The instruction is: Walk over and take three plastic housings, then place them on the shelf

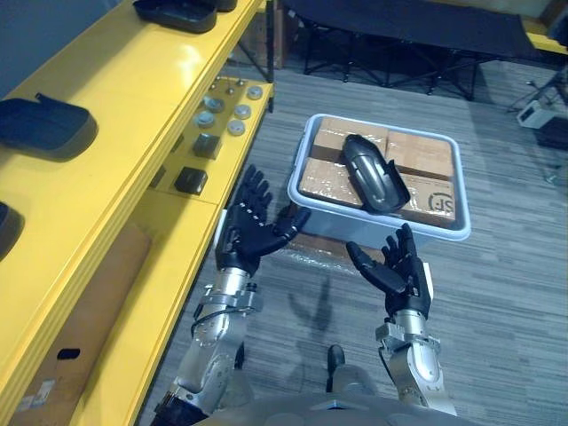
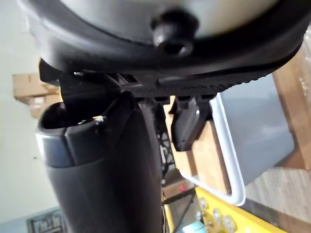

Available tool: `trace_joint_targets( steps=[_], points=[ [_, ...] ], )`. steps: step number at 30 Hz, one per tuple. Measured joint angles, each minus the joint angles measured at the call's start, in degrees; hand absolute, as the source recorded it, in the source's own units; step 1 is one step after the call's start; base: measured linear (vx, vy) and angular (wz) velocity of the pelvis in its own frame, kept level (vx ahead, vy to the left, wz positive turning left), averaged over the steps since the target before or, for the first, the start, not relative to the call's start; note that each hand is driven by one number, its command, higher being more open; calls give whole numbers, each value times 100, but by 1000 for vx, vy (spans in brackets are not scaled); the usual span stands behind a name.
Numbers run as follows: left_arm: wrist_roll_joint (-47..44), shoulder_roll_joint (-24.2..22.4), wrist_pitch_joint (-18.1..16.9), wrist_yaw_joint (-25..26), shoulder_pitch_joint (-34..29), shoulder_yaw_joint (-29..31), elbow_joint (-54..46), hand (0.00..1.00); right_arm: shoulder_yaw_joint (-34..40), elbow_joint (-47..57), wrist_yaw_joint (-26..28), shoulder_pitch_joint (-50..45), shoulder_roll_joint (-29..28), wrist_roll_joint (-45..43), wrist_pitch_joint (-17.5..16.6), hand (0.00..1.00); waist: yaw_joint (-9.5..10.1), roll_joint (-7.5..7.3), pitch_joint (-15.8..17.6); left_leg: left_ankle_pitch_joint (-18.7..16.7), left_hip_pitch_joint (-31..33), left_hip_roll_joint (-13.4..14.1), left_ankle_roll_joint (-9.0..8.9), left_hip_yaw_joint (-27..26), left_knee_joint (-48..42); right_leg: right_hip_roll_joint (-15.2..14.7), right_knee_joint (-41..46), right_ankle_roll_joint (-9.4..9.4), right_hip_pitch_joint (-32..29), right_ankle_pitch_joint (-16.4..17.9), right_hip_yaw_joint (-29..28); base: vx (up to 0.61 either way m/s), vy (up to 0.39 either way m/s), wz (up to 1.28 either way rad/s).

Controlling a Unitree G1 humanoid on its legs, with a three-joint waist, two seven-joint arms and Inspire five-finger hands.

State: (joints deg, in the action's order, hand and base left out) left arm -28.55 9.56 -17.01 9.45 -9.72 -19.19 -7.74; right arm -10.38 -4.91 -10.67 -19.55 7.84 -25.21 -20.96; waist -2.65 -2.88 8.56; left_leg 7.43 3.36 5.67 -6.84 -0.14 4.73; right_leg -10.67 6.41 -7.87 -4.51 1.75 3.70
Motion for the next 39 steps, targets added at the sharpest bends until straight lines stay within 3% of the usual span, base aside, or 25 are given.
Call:
trace_joint_targets(
  steps=[7,14,19,20,23,24,25,26,27,28,30,32,34,35,36,37,39],
  points=[
    [242,-51,293,205,-242,567,301,100,688,-220,479,-415,-211,-4,556,100,-81,-90,-240,-137,-156,110,-12,-224,10,98,-253,1,183,-91,-108,32,-11,-14],
    [418,-264,692,1014,-475,951,560,100,720,-218,917,-374,-200,-1,557,100,-32,-108,-268,-245,-243,153,-71,-500,-52,167,-419,1,151,-276,-414,-16,1,-21],
    [466,-294,706,908,-632,1189,712,100,621,-218,1134,-384,-154,0,557,100,10,-96,-278,-352,-248,213,-108,-527,-240,228,-459,77,131,-205,-478,-56,-20,-13],
    [468,-295,702,843,-622,1124,712,100,612,-219,1134,-377,-130,0,553,100,68,-103,-281,-439,-166,219,-116,-526,-426,224,-443,88,117,-199,-477,-14,4,-7],
    [467,-292,697,623,-583,1010,710,100,512,-230,1053,-274,-122,-1,545,100,90,-127,-245,-1042,375,266,-43,-401,-1716,228,-58,364,-17,-38,-414,-10,31,-2],
    [470,-290,700,488,-512,868,711,100,494,-286,962,-205,-109,-15,537,100,72,-108,-171,-1691,719,182,202,-409,-2959,200,328,482,-23,96,-395,16,124,-6],
    [478,-296,696,450,-464,815,710,100,491,-316,922,-170,-91,-19,526,100,82,-49,-125,-1912,715,149,317,-426,-3172,246,702,459,-92,154,-386,27,132,-22],
    [494,-287,681,395,-373,808,714,100,441,-359,873,-70,-70,-20,505,100,101,3,-31,-2222,680,214,374,-439,-3295,324,1598,495,-502,180,-260,-52,119,-22],
    [493,-165,681,347,-229,815,712,100,300,-382,825,3,-127,-21,500,100,72,-87,148,-2346,566,169,428,-464,-3383,196,2742,512,-978,64,-238,-91,92,-13],
    [494,-151,681,322,-204,807,712,100,266,-401,829,-35,-153,-19,500,100,63,-128,159,-2350,499,150,465,-467,-3382,158,2931,518,-1071,-15,-233,-87,103,1],
    [491,-53,679,303,-193,766,671,100,167,-472,858,-122,-189,10,500,100,70,-141,157,-2355,416,167,559,-461,-3358,161,2712,671,-1000,167,-230,4,64,3],
    [486,68,636,307,-164,754,603,100,117,-440,974,-115,-190,29,490,100,72,-139,157,-2351,493,69,565,-388,-3276,201,1733,583,-934,258,-367,31,15,20],
    [460,117,566,313,-153,656,603,100,117,-415,1055,-131,-185,28,492,100,-19,-71,177,-2347,639,-54,550,-71,-3278,299,909,542,-760,226,-824,45,-39,73],
    [429,186,547,308,-142,542,604,100,112,-378,1082,-211,-187,27,493,100,-126,-111,157,-2374,743,-168,467,199,-3374,315,613,561,-518,249,-1149,99,-78,129],
    [371,193,531,290,-134,449,613,100,121,-361,1104,-237,-139,29,493,100,-161,-32,207,-2467,826,-189,330,511,-3569,402,658,49,-386,156,-1163,137,-149,121],
    [345,163,531,284,-144,405,613,100,128,-361,1103,-229,-113,29,496,100,-148,23,239,-2498,816,-151,288,591,-3597,448,788,15,-386,242,-1089,126,-170,82],
    [201,67,528,246,-161,287,611,100,125,-264,1061,-202,-44,28,521,100,-41,175,185,-2521,814,-1,117,978,-3551,583,1119,123,-350,509,-644,168,-235,77]
  ],
)
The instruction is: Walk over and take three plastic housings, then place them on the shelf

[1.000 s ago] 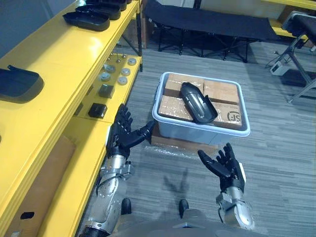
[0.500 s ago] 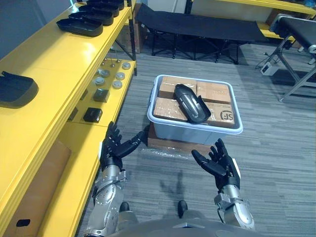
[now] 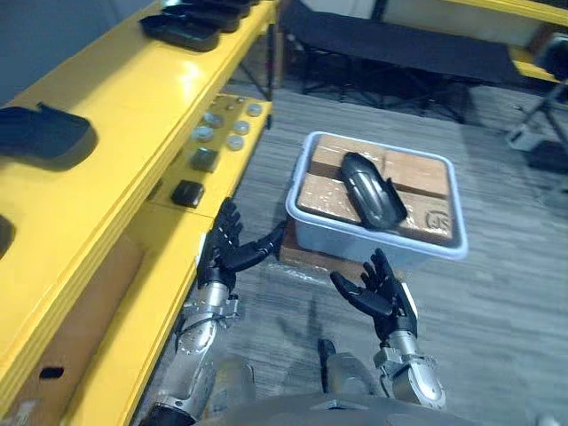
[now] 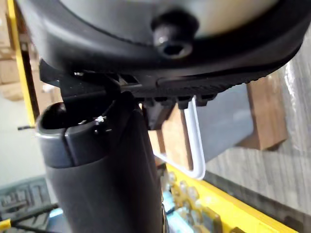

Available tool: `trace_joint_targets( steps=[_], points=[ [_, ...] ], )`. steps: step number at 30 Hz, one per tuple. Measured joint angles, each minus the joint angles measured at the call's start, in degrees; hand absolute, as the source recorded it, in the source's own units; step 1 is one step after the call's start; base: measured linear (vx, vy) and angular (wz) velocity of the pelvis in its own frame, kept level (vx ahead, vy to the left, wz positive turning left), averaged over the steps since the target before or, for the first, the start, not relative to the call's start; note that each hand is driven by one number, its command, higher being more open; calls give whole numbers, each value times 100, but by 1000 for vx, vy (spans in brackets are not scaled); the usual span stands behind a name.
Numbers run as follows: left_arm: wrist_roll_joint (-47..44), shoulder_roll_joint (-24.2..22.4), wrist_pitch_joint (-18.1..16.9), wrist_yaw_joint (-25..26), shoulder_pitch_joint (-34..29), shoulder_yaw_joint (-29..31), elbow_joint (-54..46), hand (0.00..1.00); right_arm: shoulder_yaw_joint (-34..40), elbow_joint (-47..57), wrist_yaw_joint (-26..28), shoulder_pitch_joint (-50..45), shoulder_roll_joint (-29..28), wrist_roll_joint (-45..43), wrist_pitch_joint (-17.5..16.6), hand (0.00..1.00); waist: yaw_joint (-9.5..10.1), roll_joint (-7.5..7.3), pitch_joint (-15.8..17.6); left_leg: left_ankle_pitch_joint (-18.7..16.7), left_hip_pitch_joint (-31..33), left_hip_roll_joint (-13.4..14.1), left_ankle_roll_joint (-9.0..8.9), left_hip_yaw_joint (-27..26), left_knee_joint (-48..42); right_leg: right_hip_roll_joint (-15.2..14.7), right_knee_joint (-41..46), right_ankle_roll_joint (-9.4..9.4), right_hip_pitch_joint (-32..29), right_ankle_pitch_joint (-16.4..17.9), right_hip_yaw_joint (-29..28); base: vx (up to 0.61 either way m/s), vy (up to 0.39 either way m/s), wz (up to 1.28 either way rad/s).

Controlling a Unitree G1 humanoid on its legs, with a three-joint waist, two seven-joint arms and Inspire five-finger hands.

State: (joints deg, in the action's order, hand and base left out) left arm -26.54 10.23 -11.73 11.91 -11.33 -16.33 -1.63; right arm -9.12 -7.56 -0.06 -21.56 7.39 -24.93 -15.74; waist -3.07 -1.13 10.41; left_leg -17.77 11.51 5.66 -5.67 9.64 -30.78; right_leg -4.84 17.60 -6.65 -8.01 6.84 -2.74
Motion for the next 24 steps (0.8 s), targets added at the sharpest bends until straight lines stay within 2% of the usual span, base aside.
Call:
trace_joint_targets(
  steps=[2,3,4,6,8,9,11,12,14,16,18,21,24],
  points=[
    [-2,-29,-40,8,1,-70,3,100,5,213,-114,25,8,31,5,100,30,-17,-53,50,-33,82,-59,128,212,49,109,108,8,137,231,148,-182,60],
    [-27,-29,-50,10,-9,-89,16,100,19,345,-215,120,36,162,5,100,101,-48,-77,193,-114,122,-96,154,438,108,146,184,10,202,280,189,-206,32],
    [-62,-29,-63,7,-8,-86,75,100,68,411,-332,235,101,219,3,100,116,-50,-105,418,-85,164,-83,117,492,119,118,213,20,214,398,189,-206,41],
    [-83,-61,-64,-23,-11,-107,197,100,269,415,-591,430,186,349,27,100,117,-15,-92,626,38,207,-2,-33,381,117,105,229,91,204,579,163,-191,56],
    [-83,-84,-63,-120,-48,-171,320,100,676,399,-883,455,196,423,43,100,126,40,-65,805,13,286,11,-327,392,97,-17,246,358,204,789,138,-142,74],
    [-86,-75,-62,-230,-49,-197,396,100,1037,383,-1125,476,198,472,41,100,120,58,-51,927,-9,309,102,-605,484,35,-121,256,540,206,959,71,-67,92],
    [-91,-86,-84,-405,-27,-206,406,100,1629,351,-1582,571,234,668,12,100,111,76,-15,1165,-30,304,155,-1057,876,-111,-179,259,555,205,1179,25,-31,86],
    [-91,-84,-109,-532,27,-235,405,100,2026,297,-1937,769,344,747,0,100,83,138,116,1247,-104,302,141,-1340,1222,-179,-180,274,533,194,1313,-29,21,66],
    [-94,-68,-126,-711,112,-275,405,100,2712,85,-2423,1269,474,960,1,100,57,199,277,1435,-87,231,67,-1489,1617,-264,-224,294,411,122,1429,-107,70,46],
    [-88,-29,-121,-787,236,-372,404,100,3236,-163,-2813,1749,730,1071,10,100,117,158,387,1449,158,199,102,-1673,1611,-359,-439,276,264,57,1446,-145,97,13],
    [-76,30,-21,-861,530,-474,401,100,3615,-778,-3107,2420,1366,1043,149,100,107,222,766,1349,508,148,248,-1735,1227,-430,-485,145,183,-59,1488,-179,163,18],
    [-72,234,84,-863,761,-461,400,100,3736,-1595,-3276,2888,1810,995,376,100,132,126,1104,1250,826,103,378,-1699,849,-467,-490,29,70,-189,1495,-125,142,14],
    [-87,414,103,-825,807,-466,400,100,3943,-2478,-3289,3522,2311,623,562,100,191,224,1308,1090,1148,71,484,-1706,430,-529,-486,-93,-48,-282,1473,-61,171,3]
  ],
)
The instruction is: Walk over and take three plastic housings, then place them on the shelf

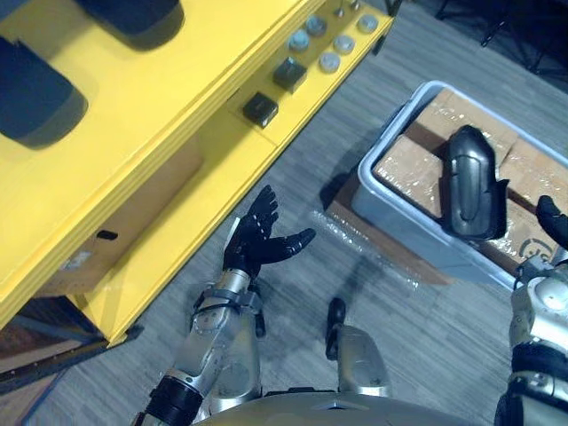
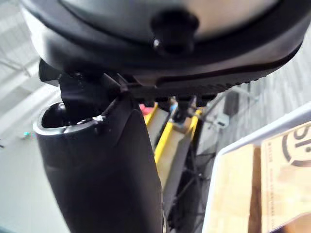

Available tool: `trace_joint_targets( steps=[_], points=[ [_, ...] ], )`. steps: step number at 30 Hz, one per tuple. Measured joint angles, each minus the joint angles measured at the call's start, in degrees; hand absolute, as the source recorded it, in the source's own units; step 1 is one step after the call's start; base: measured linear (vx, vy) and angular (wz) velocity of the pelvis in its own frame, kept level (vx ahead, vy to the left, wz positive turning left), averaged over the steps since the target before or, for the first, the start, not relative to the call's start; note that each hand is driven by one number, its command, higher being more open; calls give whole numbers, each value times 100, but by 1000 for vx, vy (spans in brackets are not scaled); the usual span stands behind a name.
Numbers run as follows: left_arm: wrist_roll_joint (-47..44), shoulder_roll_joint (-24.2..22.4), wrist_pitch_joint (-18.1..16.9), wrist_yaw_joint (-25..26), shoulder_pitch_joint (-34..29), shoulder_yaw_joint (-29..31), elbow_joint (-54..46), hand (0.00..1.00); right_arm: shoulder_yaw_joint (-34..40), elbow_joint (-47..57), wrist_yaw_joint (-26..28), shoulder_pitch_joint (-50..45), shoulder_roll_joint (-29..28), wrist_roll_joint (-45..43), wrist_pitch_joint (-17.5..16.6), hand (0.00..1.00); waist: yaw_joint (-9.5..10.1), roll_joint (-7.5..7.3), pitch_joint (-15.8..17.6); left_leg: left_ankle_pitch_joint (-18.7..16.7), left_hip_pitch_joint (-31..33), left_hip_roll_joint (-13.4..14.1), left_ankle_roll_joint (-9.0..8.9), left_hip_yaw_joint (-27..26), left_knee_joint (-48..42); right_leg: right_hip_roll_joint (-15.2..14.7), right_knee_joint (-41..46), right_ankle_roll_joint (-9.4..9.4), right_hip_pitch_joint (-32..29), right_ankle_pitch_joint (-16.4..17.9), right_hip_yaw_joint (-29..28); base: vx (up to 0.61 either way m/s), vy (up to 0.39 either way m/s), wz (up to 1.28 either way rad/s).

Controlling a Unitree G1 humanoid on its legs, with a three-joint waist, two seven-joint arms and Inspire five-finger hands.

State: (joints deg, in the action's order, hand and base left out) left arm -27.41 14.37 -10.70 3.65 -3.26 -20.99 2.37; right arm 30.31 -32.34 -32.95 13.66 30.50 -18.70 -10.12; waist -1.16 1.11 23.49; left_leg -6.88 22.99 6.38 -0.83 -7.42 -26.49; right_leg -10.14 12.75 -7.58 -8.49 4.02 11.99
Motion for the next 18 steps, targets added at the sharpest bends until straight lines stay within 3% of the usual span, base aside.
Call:
trace_joint_targets(
  steps=[5,11,18],
  points=[
    [-134,-25,-32,149,334,-61,37,100,-7,-1129,276,1056,1056,-210,467,100,122,211,145,-58,479,-40,43,-75,-211,-91,91,-98,-448,-88,-74,-38,106,-2],
    [-154,-333,-49,205,779,-361,332,100,-326,-1311,621,1824,1519,-227,805,100,241,369,307,-86,865,105,68,-289,-488,-167,664,-95,-1078,-21,-183,-21,45,-12],
    [-374,-555,-188,270,796,-410,468,100,-970,-1659,1003,2621,1866,-168,1374,100,272,436,356,-109,1246,167,49,-433,-569,-238,1127,-55,-1734,181,-306,-24,-8,-11]
  ],
)
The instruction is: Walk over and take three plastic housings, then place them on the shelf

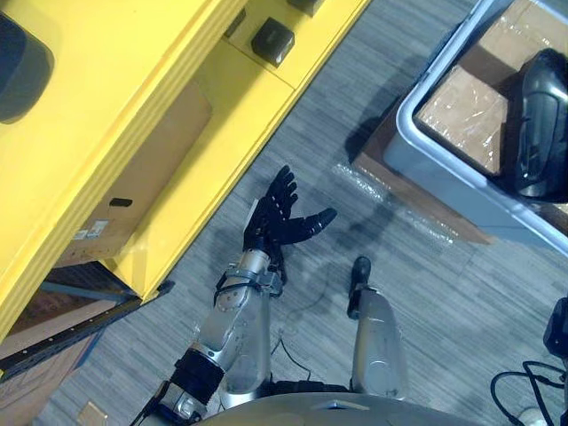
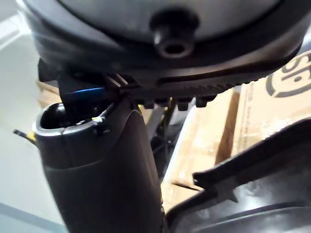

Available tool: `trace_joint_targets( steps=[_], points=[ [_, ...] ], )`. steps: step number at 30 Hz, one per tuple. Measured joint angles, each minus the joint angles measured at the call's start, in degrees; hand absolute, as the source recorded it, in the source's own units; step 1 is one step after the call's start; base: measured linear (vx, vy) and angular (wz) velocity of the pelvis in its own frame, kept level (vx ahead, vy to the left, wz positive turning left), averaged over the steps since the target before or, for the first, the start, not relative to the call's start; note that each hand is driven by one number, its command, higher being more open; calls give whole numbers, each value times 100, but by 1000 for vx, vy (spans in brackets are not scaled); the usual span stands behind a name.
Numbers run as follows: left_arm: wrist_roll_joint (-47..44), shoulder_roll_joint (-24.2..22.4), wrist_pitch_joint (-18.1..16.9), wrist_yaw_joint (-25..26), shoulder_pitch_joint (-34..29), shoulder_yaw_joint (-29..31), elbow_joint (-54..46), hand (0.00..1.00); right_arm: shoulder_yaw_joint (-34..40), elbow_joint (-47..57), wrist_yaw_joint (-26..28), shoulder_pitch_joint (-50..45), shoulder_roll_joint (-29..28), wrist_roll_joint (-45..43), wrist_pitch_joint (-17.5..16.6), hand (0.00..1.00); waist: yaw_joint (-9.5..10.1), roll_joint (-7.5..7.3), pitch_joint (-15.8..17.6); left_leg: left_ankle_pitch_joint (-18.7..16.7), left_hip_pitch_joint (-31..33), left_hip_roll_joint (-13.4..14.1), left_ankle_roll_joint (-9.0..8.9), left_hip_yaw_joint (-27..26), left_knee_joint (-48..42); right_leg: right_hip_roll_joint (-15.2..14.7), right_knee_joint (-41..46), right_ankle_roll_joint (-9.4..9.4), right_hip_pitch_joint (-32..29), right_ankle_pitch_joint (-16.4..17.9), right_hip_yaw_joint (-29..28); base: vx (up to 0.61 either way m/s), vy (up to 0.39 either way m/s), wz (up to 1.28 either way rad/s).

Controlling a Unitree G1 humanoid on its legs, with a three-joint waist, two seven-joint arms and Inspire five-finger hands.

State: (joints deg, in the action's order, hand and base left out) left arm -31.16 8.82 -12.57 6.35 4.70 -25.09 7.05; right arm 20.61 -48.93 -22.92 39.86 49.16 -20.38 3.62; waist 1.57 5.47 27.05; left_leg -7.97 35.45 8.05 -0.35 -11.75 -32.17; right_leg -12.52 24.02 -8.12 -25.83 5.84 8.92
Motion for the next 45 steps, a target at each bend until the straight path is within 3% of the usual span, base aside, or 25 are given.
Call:
trace_joint_targets(
  steps=[9,10,14,19,25,31,34,39,43,45],
  points=[
    [-5,-61,-118,304,1,-37,27,100,-136,-344,-167,35,5,193,939,100,53,50,-1,66,435,-157,54,81,-151,-246,712,13,-606,296,63,6,-30,11],
    [-15,-80,-118,340,1,-36,27,100,-102,-346,-208,34,25,191,999,0,71,55,-2,70,445,-165,60,77,-151,-253,711,13,-616,297,62,-1,-17,4],
    [-23,-147,-132,346,35,-46,-11,100,-43,-423,-236,38,415,206,1301,0,126,174,-8,92,532,-259,60,56,-61,-380,712,2,-694,329,137,-16,-4,13],
    [-36,-95,-138,340,23,2,-19,100,64,-717,-233,-63,669,667,1580,0,144,172,-5,230,606,-341,173,14,43,-488,747,0,-789,327,188,8,-13,12],
    [-32,-3,-171,313,28,152,-76,100,199,-900,-232,-299,679,530,1605,0,141,169,-6,420,466,-396,119,32,299,-524,755,2,-748,324,252,7,-55,6],
    [5,151,-271,51,436,349,-525,100,616,-740,-293,-538,178,-322,1251,0,113,146,-19,603,106,-388,-9,41,717,-534,671,32,-455,306,427,-32,-80,10],
    [11,190,-297,-146,1399,350,-548,100,808,-694,-659,-666,-235,-366,892,0,89,130,-18,667,93,-284,38,0,680,-525,664,37,-297,302,613,-26,-44,21],
    [37,243,-302,-297,2184,343,-540,100,935,-519,-1284,-710,-994,-128,321,0,89,25,-24,611,-145,-178,68,-1,594,-410,527,52,58,265,643,5,-16,-3],
    [257,220,-199,-330,2271,286,-550,100,924,788,-1856,-932,-1299,499,95,0,-54,-47,18,472,-489,85,111,-384,587,-312,282,64,435,202,631,19,-9,-14],
    [257,164,39,-395,2211,134,-542,100,914,1897,-2116,-1330,-1299,925,-289,0,-107,-142,3,453,-767,118,78,-550,656,-310,180,43,650,186,570,55,-1,-15]
  ],
)
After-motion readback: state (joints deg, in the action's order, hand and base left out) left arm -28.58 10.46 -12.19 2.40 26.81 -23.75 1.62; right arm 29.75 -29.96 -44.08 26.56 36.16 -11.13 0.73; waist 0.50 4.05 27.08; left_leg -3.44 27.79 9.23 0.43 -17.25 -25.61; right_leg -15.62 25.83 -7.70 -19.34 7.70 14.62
